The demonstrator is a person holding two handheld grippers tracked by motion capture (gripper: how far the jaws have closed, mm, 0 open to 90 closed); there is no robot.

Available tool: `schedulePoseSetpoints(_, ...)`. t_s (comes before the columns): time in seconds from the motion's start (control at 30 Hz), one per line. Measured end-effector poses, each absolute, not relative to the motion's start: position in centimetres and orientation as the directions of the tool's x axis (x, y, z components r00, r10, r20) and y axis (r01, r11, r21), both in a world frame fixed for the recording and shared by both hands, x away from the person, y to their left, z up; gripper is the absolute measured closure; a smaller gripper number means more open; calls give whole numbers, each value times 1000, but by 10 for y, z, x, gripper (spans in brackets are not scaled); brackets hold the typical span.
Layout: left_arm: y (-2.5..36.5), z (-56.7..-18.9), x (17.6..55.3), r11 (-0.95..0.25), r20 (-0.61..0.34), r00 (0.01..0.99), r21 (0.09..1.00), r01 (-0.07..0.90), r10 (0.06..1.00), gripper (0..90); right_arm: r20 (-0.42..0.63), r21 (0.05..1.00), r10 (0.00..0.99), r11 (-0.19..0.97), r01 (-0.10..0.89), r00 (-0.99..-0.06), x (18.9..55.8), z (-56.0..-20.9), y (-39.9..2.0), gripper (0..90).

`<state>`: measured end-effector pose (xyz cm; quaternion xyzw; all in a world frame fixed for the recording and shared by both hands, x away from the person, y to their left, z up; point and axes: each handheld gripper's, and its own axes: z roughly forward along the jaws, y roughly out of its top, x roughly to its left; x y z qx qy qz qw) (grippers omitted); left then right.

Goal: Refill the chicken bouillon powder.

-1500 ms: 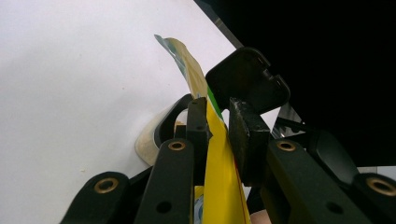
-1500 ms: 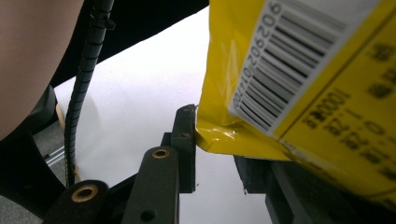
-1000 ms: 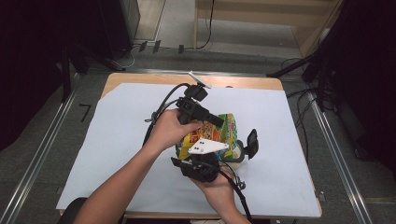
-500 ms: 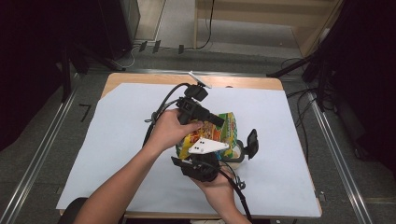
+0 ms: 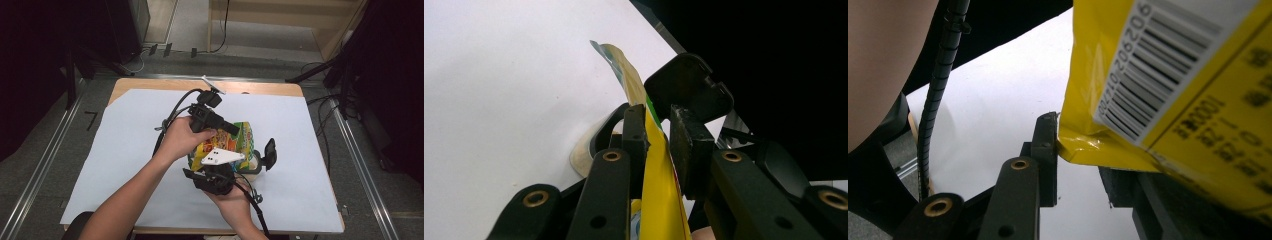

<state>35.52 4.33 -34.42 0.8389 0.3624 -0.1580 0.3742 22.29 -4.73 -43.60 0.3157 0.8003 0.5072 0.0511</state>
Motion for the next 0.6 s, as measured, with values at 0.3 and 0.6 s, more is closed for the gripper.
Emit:
schedulePoseSetpoints(0.3,43,-345,355,-458,-536,687,513,726,490,778,235,845,560,287,452,-795,222,-436,-47,722)
schedulePoseSetpoints(0.6,44,-346,357,-455,-543,681,506,733,492,776,234,844,561,289,452,-794,222,-436,-47,722)
